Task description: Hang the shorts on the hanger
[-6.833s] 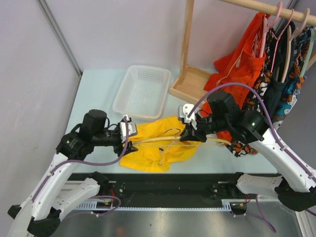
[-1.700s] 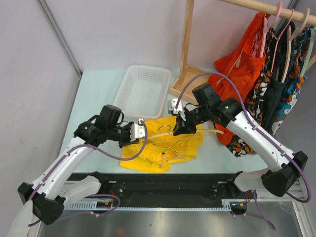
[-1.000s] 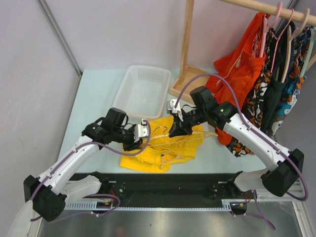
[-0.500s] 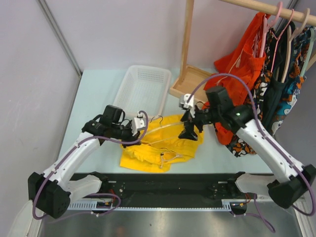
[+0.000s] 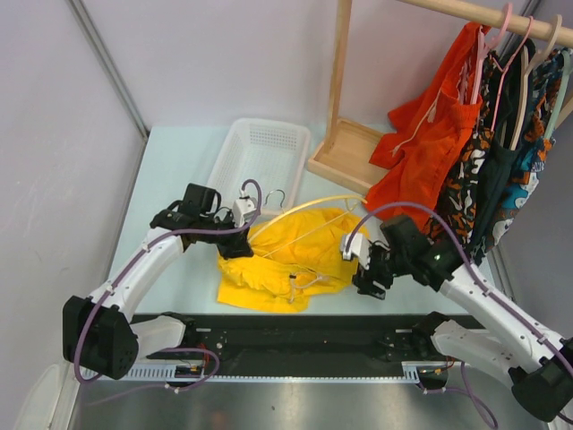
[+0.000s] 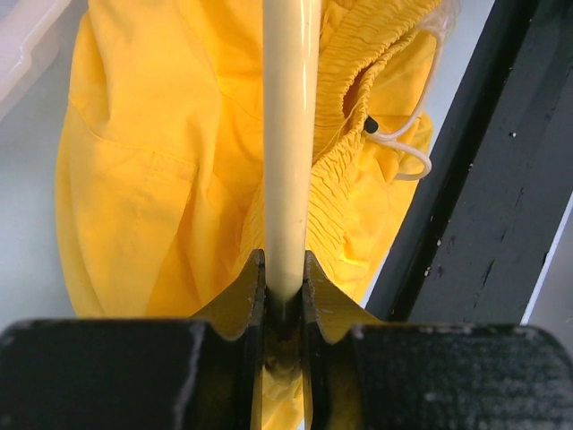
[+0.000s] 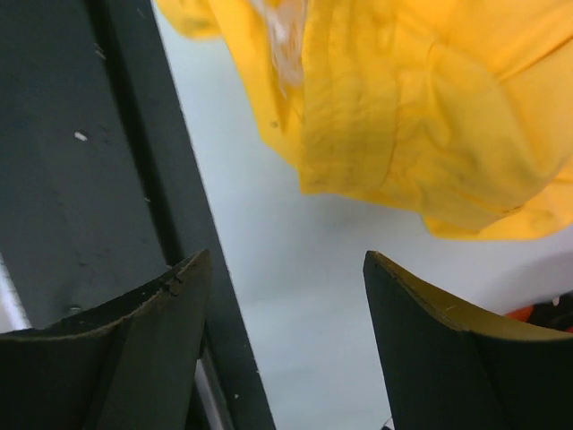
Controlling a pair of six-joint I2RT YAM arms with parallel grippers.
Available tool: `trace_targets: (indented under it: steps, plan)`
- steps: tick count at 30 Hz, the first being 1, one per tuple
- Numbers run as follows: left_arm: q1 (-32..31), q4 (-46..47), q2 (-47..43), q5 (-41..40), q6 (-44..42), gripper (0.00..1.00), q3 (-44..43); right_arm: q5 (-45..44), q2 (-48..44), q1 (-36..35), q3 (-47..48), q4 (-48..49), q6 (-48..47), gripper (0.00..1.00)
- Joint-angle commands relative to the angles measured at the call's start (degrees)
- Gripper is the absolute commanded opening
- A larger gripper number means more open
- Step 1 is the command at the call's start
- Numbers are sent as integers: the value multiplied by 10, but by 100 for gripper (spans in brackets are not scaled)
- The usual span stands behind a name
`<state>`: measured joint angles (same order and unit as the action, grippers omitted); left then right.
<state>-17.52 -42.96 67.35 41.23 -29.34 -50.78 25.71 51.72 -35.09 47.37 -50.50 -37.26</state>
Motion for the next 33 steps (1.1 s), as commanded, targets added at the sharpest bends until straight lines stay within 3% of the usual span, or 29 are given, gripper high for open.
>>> trace_targets:
  steps: [1, 4, 10, 18, 25, 30, 33]
  plan:
    - [6, 19, -3, 37, 18, 0, -36, -112, -45, -34, -84, 168, 34, 75]
    - [6, 17, -2, 36, 21, 0, -37, -154, -21, -60, -105, 254, 81, 76]
    - [8, 18, -5, 35, 24, 0, -35, -185, 17, -100, -121, 319, 128, 80]
    - [13, 24, -2, 46, 27, 0, -28, -195, 43, -128, -142, 349, 105, 81]
    - [18, 18, 1, 48, 20, 0, -29, -285, 89, -151, -143, 387, 72, 79]
    - [31, 8, -5, 58, 3, 0, -30, -357, 97, -140, -139, 406, 68, 63]
    - [39, 5, -15, 69, -8, 0, -28, -357, 91, -100, -127, 406, 73, 56]
